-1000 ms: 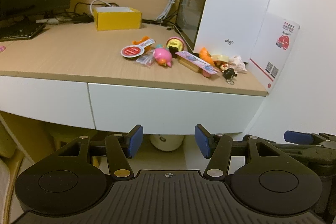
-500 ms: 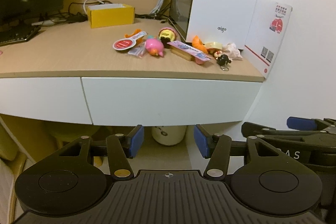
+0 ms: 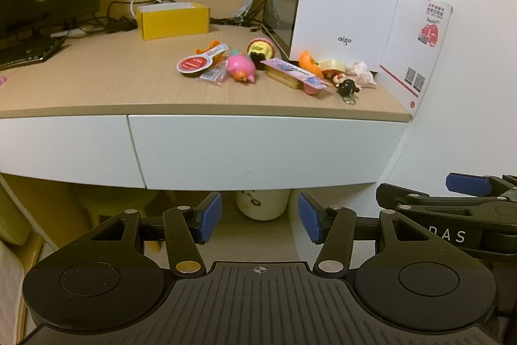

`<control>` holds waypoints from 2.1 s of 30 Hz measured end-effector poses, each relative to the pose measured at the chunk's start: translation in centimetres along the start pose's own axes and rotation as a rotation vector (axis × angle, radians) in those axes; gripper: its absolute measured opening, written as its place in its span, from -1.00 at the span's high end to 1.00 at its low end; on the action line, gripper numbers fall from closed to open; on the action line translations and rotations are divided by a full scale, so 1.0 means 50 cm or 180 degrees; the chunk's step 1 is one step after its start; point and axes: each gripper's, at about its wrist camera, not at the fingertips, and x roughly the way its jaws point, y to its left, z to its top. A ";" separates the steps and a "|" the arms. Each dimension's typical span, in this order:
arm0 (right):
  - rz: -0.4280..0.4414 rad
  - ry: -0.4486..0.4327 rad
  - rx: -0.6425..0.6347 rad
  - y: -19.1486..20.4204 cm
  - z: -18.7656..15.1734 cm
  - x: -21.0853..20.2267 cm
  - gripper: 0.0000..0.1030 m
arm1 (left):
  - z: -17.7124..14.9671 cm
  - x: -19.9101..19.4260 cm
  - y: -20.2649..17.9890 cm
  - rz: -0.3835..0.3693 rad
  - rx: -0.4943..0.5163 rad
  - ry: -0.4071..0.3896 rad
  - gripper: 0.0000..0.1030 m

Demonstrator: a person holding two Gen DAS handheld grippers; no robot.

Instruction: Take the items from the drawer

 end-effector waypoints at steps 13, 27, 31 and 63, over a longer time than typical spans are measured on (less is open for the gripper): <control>-0.0020 0.0017 0.0017 0.000 -0.004 0.003 -0.82 | -0.001 0.008 0.000 0.0075 -0.0074 0.0001 -0.11; -0.0017 0.0020 0.0014 0.008 -0.006 0.002 -0.82 | -0.006 0.003 0.007 0.0114 -0.0135 0.0015 -0.11; -0.0004 0.0026 0.0013 0.009 -0.006 0.001 -0.82 | -0.005 0.002 0.011 0.0137 -0.0158 0.0011 -0.11; -0.0031 0.0058 0.0080 0.009 -0.009 0.004 -0.82 | -0.007 0.008 0.005 0.0166 -0.0204 0.0046 -0.11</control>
